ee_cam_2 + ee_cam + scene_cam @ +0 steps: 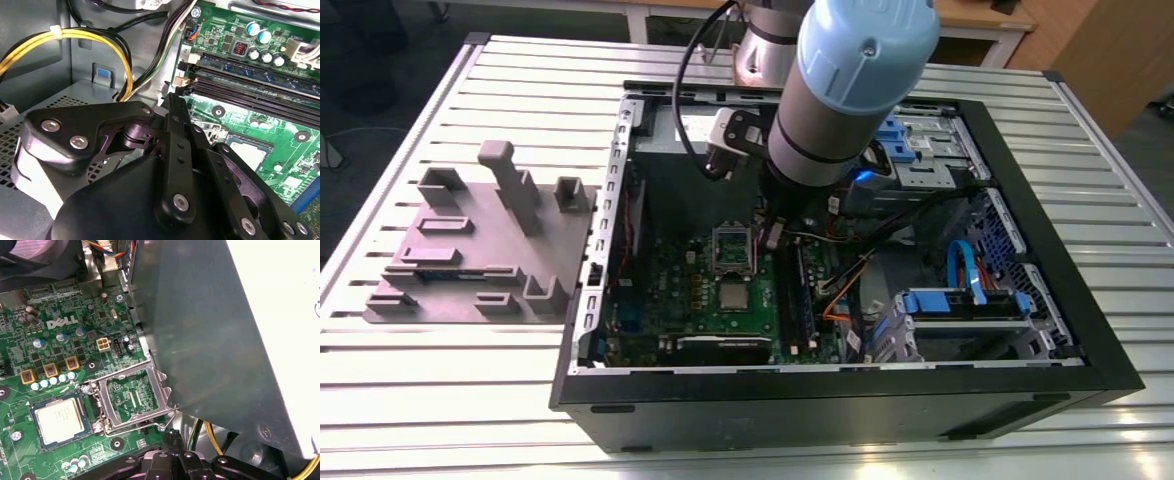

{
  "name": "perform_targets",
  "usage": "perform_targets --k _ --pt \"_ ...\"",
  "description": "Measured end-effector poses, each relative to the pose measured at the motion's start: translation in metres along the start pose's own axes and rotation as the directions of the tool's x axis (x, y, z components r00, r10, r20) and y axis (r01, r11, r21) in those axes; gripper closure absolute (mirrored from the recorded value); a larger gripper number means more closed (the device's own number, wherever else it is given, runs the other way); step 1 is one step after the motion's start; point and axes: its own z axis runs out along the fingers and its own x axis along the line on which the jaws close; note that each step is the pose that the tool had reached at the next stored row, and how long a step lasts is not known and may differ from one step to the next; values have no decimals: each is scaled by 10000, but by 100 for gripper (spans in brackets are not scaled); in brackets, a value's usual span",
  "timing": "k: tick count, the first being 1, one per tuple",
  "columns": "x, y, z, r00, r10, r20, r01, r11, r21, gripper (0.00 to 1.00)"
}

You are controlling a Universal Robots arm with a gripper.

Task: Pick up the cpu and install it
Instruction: 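Close the cpu cover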

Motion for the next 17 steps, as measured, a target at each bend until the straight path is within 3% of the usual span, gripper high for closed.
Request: perform_targets --k 10,17 --pt "-27 8 40 10000 -1 40 1 10000 -13 90" --pt "-38 13 71 9999 -5 166 6 10000 -57 90"
